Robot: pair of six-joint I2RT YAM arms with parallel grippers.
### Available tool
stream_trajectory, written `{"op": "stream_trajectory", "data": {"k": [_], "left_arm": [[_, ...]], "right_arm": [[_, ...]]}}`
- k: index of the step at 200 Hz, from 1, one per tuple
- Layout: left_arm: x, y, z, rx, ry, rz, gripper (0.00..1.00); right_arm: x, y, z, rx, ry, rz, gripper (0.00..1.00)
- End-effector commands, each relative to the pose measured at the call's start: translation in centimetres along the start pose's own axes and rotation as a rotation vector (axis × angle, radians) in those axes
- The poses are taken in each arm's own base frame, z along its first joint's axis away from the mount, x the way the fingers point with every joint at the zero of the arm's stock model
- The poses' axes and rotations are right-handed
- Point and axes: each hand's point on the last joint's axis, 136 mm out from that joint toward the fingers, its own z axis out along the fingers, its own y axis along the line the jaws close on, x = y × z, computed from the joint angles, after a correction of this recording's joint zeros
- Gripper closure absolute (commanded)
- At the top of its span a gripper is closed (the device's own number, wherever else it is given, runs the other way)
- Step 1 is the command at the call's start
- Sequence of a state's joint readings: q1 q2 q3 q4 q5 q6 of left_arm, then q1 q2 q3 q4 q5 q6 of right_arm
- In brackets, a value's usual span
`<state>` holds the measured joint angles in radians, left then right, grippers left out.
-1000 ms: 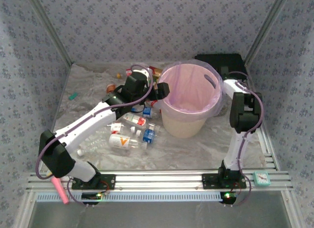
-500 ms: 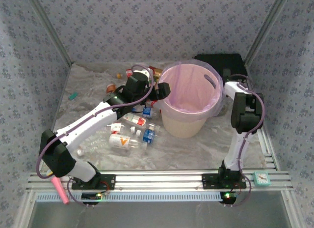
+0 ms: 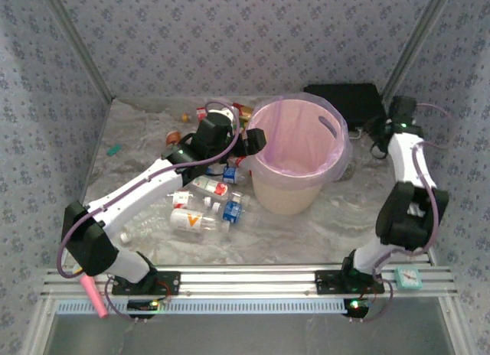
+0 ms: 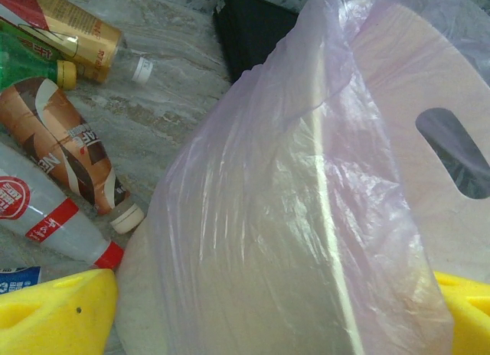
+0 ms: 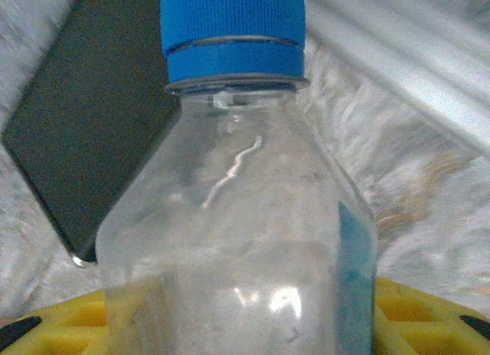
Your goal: Put the plastic bottles in the bin
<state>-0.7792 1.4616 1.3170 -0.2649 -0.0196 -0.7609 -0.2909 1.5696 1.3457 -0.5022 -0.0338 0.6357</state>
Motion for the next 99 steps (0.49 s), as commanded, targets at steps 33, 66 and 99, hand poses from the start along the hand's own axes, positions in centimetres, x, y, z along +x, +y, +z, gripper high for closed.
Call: {"op": "stream_trajectory", "data": {"k": [33,66,99], "left_arm": [[0.3,0.1,0.2,0.005,-0.004,-0.005,0.08],[0.3,0.1,0.1,0.006,-0.007,-0.002,0.08],[0.7,0.3,0.3,0.002,0.000,0.000,0.08]], "right_arm": [[-3.9,1.1,-13.3,-0.070,-0.155,-0.075,0.49],[-3.7,6.0,-20.5,-0.136,-0.271,-0.237,0.50],[0.2,13.6,-24.5,-0.266,-0.243,-0.486,0.53]]}}
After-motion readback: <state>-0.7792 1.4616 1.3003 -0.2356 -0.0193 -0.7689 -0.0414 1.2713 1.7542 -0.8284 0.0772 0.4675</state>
